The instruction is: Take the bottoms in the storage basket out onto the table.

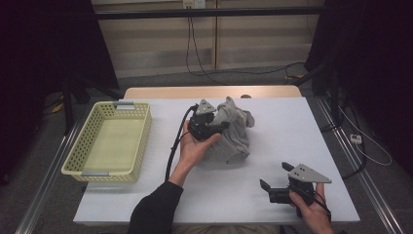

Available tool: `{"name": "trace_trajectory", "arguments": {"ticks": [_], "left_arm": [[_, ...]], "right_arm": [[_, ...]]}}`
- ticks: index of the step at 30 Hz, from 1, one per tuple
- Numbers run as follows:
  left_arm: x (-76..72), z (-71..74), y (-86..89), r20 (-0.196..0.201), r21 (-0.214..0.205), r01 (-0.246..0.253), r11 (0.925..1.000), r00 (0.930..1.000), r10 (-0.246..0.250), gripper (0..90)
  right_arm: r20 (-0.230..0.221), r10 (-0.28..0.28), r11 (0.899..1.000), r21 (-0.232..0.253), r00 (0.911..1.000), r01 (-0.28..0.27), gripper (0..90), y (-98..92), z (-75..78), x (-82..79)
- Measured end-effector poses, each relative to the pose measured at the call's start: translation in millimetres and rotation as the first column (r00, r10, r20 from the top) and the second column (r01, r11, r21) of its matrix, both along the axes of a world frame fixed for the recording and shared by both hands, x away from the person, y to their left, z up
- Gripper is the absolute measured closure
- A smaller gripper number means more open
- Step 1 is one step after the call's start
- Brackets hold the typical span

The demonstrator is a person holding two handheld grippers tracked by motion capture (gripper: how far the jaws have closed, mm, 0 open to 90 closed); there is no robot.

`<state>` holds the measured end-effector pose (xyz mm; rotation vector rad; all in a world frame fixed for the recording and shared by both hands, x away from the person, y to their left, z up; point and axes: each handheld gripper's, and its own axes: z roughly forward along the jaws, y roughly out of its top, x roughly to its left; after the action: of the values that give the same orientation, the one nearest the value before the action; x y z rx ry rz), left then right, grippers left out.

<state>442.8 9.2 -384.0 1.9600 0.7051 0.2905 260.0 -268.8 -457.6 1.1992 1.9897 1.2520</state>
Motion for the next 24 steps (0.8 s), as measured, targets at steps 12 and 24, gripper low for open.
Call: {"name": "trace_trajectory", "arguments": {"ticks": [12, 24], "left_arm": [[8.7, -15.7, -0.6, -0.033, 0.048, -0.015, 0.9987, 0.9993, 0.017, 63.1], [17.2, -31.4, -7.7, -0.072, 0.078, -0.026, 0.9966, 0.9969, 0.032, 62.5]], "right_arm": [[-0.001, 0.001, 1.0, -0.001, 1.0, -0.001, 1.3, 0.2, -0.1, 0.1], [-0.002, 0.0, 1.0, 0.001, 1.0, 0.0, 1.4, 0.2, -0.1, 0.1]]}}
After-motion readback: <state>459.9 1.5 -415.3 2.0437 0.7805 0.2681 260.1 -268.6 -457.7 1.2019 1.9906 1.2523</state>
